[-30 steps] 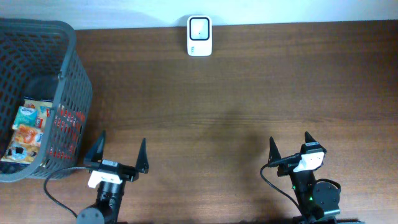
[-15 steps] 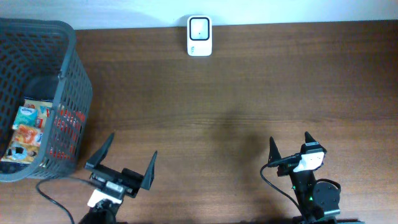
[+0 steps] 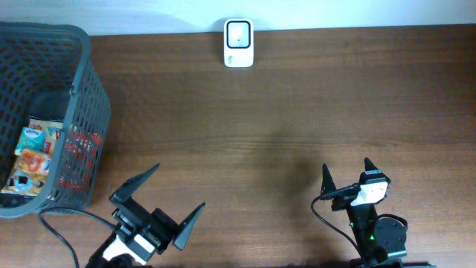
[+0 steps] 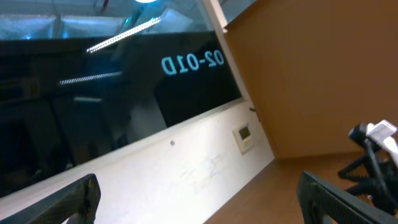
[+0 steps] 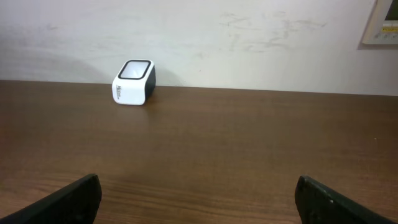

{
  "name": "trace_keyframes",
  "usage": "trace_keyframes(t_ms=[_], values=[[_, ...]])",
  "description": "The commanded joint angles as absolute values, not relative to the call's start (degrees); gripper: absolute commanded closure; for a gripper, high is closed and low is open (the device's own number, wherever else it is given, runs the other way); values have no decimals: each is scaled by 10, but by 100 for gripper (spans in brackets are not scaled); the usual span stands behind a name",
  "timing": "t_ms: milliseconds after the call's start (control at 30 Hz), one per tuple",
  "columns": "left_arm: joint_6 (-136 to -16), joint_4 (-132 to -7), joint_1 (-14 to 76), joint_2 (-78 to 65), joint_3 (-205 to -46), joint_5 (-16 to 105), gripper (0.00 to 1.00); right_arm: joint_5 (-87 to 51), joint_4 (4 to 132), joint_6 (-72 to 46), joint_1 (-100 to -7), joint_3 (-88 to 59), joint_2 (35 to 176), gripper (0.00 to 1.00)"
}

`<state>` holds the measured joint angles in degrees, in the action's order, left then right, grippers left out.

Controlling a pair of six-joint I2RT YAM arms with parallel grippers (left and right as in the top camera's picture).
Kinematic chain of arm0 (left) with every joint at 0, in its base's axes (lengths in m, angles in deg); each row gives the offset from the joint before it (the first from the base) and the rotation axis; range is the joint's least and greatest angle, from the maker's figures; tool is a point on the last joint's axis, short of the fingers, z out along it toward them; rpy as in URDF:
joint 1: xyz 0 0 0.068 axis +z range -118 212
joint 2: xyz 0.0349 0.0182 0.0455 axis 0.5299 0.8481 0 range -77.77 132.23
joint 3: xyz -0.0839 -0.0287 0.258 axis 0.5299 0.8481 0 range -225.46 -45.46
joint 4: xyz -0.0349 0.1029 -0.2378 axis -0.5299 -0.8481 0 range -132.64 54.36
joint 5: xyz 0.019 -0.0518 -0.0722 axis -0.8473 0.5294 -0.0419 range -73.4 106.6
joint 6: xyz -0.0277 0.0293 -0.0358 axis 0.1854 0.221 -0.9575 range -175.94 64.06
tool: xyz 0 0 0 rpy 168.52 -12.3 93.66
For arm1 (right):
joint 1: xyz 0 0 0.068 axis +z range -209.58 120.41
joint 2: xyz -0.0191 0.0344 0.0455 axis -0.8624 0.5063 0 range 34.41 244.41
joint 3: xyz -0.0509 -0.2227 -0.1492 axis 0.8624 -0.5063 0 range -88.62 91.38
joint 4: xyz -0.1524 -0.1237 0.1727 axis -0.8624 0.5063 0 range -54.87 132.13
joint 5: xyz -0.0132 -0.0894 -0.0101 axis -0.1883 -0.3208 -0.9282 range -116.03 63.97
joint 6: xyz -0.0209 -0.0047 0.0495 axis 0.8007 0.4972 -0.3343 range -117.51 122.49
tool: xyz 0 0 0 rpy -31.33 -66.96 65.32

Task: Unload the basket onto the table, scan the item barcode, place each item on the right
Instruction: 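Raise the left arm and swing it over the grey basket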

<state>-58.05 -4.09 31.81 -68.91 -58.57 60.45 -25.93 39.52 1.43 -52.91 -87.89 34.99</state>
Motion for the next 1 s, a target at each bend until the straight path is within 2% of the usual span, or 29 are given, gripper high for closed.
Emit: trace_keyframes(t_ms=[0, 167, 533, 633, 700, 767, 800, 867, 900, 967], values=[[-603, -79, 321, -688, -658, 618, 1, -258, 397, 14, -532, -883, 347, 2], [-602, -336, 322, -653, -759, 578, 1, -258, 397, 14, -532, -883, 347, 2], [-602, -209, 322, -642, -761, 565, 1, -258, 397, 14, -532, -883, 347, 2], [-602, -223, 322, -592, -791, 516, 1, -258, 397, 14, -532, -883, 347, 1], [-602, -298, 322, -490, -858, 485, 1, -258, 397, 14, -532, -883, 347, 2], [-602, -334, 322, -414, -909, 532, 1, -258, 397, 14, -532, -883, 347, 1], [-602, -308, 322, -367, -929, 611, 1, -258, 397, 14, -532, -883, 347, 2], [-602, -228, 322, -323, -932, 689, 1, -258, 397, 14, -532, -883, 347, 2], [-602, -142, 321, -293, -932, 743, 1, -258, 397, 14, -532, -883, 347, 2], [-605, -71, 322, -268, -938, 735, 1, -258, 397, 14, -532, -883, 347, 2]])
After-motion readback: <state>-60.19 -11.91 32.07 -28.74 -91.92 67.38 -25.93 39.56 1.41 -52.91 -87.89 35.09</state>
